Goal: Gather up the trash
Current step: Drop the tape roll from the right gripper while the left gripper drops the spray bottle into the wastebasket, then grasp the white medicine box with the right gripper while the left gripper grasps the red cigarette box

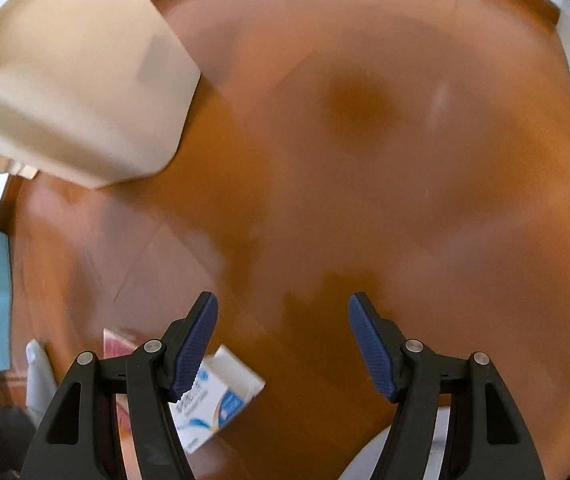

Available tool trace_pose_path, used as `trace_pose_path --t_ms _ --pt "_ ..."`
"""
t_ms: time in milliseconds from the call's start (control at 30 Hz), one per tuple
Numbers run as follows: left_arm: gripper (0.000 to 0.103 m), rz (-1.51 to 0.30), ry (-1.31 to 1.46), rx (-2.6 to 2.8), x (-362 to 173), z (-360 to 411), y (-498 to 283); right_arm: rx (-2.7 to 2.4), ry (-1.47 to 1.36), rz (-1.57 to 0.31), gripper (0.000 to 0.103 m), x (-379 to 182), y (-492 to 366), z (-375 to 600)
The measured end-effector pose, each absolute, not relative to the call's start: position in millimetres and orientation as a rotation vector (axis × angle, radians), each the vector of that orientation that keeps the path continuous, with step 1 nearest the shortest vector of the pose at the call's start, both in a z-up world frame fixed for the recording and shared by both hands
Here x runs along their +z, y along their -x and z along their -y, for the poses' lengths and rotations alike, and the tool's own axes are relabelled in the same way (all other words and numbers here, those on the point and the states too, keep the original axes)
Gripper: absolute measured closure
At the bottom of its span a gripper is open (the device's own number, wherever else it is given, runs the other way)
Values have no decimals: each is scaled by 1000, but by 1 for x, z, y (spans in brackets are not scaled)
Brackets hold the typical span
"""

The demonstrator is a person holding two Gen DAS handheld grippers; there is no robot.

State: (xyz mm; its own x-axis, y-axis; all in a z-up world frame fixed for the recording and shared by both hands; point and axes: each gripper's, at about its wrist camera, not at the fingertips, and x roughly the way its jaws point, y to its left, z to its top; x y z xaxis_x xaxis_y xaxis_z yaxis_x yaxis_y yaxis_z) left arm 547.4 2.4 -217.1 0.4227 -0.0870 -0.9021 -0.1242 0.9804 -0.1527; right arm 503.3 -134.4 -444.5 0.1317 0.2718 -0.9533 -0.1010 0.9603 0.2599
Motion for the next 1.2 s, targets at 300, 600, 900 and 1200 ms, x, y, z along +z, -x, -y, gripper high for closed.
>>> trace_pose_path --t_ms 300,600,900,1200 --pt "58 -1263 278 111 -294 16 -422 347 -99 -1606 32 -476 -461 104" --pt "58 -1445 258 128 -379 13 -401 290 -270 -1750 30 -508 -457 87" --pt "58 -1494 179 55 -414 23 -404 352 186 -1662 23 -506 -435 9" --pt "53 -1597 686 141 -451 -3 -379 504 276 -1505 50 -487 -434 1"
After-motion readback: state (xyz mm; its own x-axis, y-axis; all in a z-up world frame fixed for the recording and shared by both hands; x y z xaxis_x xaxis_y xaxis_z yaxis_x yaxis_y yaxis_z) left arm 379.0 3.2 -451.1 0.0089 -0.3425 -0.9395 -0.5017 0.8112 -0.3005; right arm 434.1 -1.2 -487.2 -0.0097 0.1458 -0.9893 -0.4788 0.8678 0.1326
